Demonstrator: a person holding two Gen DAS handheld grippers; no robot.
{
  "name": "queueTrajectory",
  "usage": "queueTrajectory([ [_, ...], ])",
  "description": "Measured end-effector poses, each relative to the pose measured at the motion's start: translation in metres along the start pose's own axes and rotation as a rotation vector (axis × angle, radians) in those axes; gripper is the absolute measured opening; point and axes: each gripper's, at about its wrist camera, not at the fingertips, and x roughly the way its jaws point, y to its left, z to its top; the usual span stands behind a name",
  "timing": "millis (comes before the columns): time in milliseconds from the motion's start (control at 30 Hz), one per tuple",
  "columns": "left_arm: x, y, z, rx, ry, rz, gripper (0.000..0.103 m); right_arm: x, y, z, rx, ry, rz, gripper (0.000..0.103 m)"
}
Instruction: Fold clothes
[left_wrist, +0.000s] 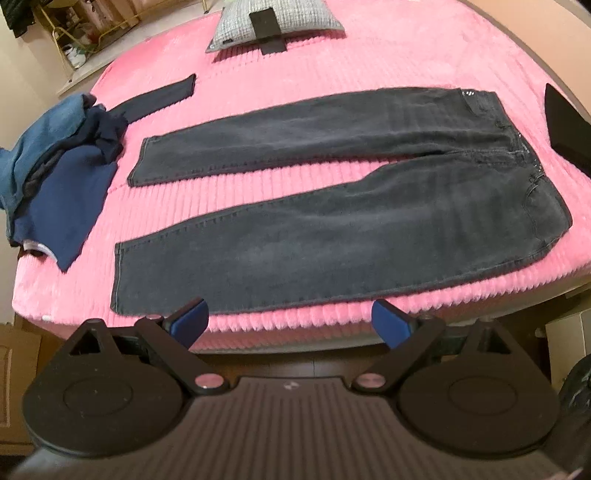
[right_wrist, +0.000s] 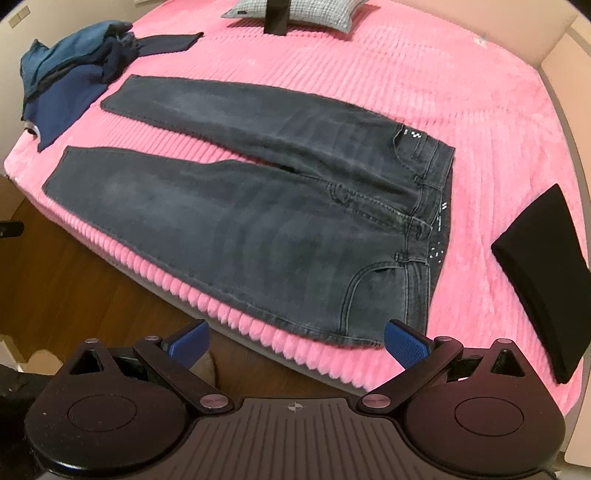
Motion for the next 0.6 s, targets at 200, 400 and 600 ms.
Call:
queueTrajectory([
  [200, -0.004, -0.010, -0.004, 0.002, 0.023, 0.012, 0.093, 0.000, -0.001, -0.005, 0.010, 0.003, 0.009, 0.103],
  [400, -0.004, -0.012, -0.007, -0.004, 0.038, 0.017, 0.093, 0.001, -0.001, -0.005, 0.007, 0.004, 0.016, 0.103],
  [600, -0.005, -0.009, -0.008, -0.018, 0.039, 0.017, 0.093, 0.004, 0.007, -0.001, -0.005, 0.010, 0.020, 0.103],
])
